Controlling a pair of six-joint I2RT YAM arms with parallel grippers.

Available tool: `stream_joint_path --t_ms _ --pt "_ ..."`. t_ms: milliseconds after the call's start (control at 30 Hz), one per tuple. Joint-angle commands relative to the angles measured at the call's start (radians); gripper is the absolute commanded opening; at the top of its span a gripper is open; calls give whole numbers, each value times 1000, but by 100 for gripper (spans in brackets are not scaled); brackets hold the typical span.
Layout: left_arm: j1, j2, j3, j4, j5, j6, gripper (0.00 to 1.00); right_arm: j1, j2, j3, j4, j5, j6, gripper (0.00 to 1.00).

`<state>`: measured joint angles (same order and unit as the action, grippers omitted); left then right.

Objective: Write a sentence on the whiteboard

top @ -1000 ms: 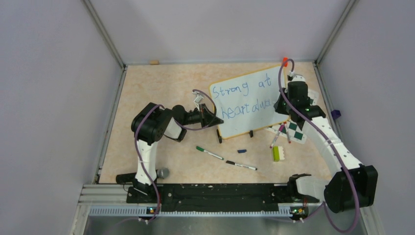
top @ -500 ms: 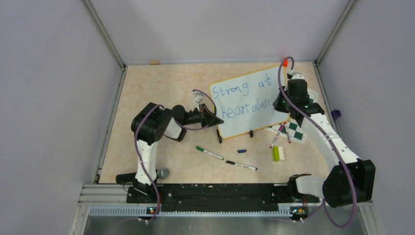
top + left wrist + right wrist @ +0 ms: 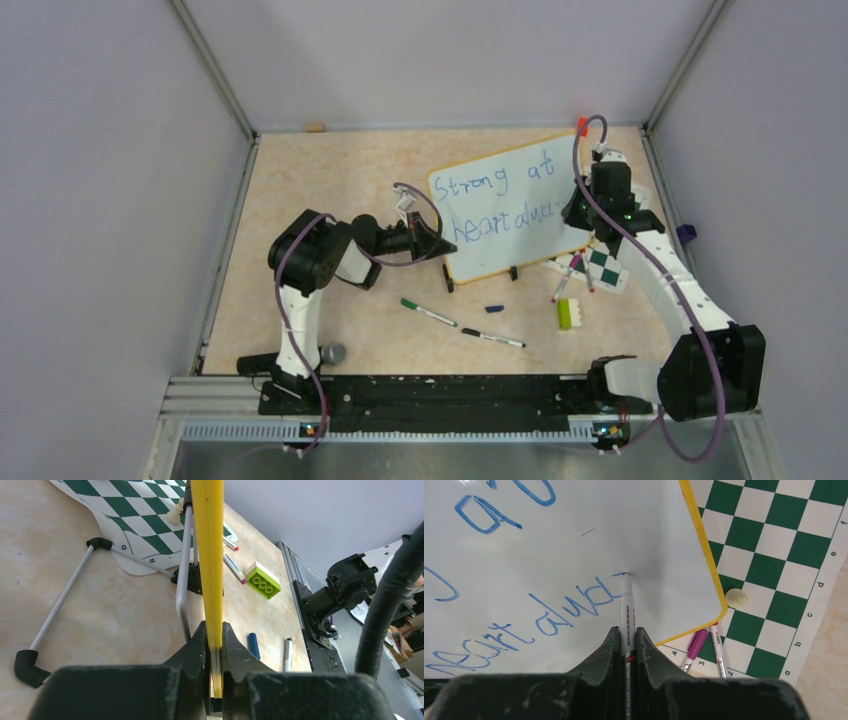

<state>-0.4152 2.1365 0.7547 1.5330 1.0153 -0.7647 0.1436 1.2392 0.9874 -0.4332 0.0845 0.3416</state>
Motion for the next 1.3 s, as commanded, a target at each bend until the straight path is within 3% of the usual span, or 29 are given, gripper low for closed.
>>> stream_joint_path --t_ms 0,900,1267 --pt "-22 11 5 87 127 41 0 -16 -25 -28 32 -2 11 0" --pt "-22 13 8 87 128 38 0 -36 21 64 52 -12 12 0" --pt "-21 11 6 87 128 40 0 -36 -25 -51 36 -1 3 0"
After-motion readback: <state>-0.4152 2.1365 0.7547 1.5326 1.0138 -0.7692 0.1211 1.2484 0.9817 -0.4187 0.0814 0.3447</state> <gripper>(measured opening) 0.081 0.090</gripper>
